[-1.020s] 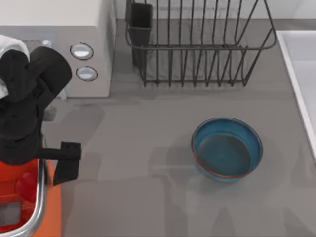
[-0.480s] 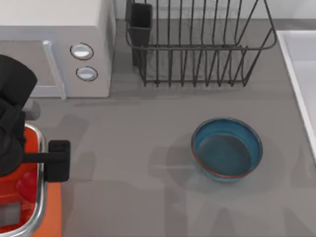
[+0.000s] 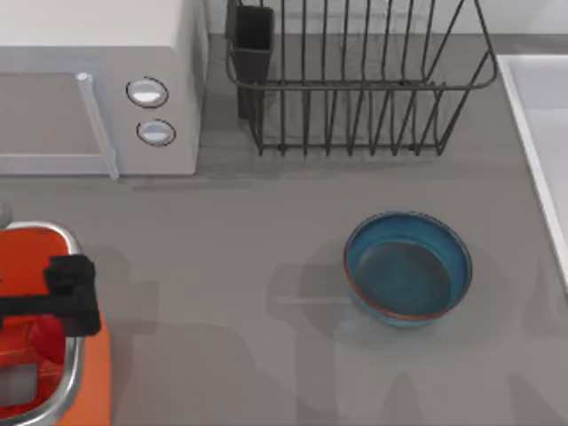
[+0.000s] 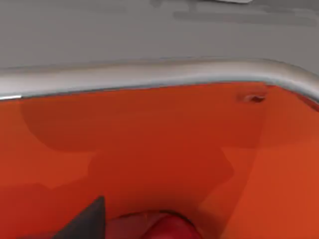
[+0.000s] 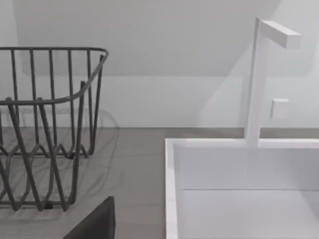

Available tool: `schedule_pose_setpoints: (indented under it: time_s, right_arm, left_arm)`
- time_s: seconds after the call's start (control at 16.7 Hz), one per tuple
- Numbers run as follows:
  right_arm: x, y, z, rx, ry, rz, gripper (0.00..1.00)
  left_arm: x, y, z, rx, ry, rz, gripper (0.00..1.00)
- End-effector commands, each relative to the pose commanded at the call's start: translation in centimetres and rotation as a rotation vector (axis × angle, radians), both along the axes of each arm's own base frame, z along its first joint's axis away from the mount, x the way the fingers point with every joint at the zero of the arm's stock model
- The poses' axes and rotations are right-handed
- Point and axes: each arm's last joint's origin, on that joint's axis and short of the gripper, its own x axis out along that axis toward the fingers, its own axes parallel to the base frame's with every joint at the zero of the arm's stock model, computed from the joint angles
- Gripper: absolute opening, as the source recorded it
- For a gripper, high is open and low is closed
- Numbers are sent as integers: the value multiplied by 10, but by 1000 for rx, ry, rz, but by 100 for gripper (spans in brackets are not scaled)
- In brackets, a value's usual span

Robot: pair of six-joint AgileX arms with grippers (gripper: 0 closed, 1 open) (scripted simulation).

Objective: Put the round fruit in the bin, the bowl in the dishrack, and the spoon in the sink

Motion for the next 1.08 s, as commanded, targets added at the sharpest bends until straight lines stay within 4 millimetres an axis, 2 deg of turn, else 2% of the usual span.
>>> schedule_pose_setpoints:
  time_s: [0.24, 0.48, 0.66, 1.08]
  right_arm:
    - [0, 0, 0, 0, 0, 0, 100]
    - [0, 0, 0, 0, 0, 0, 100]
    - [0, 0, 0, 0, 0, 0, 100]
    - [0, 1, 5, 9, 27, 13, 100]
  left_arm:
    - [-23, 12, -15, 11, -398, -3, 100]
    - [-31, 18, -33, 62, -653, 6, 100]
    - [-32, 20, -38, 84, -726, 20, 100]
    - [-32, 20, -38, 84, -726, 20, 100]
